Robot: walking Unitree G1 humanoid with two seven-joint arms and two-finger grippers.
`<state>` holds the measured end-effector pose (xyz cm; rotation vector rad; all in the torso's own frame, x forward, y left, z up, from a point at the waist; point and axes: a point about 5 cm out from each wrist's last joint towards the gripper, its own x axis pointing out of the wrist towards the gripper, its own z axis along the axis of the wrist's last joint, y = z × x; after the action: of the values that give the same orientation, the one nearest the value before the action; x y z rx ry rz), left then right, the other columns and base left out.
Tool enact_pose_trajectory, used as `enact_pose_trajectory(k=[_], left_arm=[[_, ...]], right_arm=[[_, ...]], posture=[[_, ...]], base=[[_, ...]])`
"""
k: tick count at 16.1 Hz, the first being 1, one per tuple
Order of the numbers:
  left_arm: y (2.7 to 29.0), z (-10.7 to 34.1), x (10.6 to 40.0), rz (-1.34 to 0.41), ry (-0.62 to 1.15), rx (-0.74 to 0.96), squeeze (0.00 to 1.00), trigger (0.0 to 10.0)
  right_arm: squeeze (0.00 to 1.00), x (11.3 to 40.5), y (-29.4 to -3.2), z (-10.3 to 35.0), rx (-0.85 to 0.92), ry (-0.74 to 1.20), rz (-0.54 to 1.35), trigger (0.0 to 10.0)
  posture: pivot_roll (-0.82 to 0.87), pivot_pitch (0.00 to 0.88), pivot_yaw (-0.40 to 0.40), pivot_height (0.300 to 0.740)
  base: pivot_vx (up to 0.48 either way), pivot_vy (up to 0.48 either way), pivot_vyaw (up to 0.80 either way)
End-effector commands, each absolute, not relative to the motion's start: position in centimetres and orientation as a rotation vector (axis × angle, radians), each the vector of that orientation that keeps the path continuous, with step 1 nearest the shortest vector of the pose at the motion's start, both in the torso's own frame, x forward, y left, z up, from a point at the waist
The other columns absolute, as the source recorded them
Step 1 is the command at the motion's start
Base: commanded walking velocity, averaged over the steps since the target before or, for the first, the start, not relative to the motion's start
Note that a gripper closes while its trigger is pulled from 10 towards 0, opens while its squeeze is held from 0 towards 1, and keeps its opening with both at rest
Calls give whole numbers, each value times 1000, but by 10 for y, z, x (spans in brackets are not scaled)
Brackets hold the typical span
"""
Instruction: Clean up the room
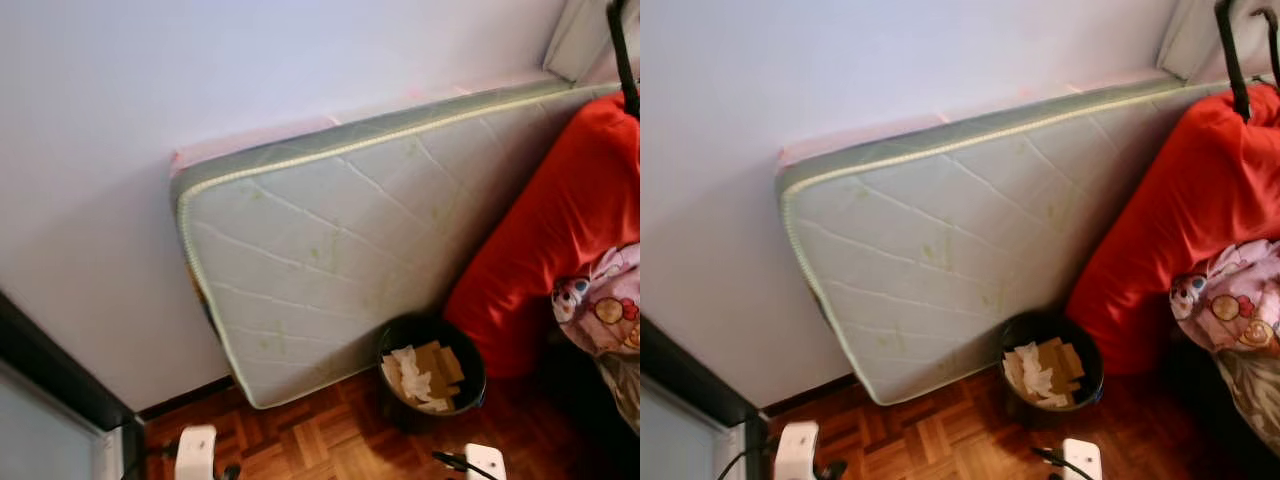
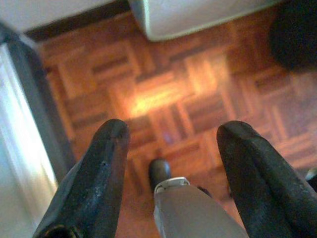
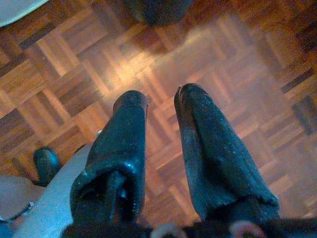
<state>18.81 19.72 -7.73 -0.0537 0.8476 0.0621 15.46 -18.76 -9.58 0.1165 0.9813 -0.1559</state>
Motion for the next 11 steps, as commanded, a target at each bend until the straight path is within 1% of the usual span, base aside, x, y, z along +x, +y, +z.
enact_pose_trajectory(k=[1,11], left_arm=[[193,-95,153,175,981,-62,0,10000],[194,-95,154,182,979,-66,0,10000]], right_arm=[[0,276,-157,-30,196,835,-20,10000],[0,277,-156,-29,200,833,-22,10000]], posture=[[175,0,-158,740],[171,0,-152,740]], base=[[0,-424,-800],[0,0,-800]])
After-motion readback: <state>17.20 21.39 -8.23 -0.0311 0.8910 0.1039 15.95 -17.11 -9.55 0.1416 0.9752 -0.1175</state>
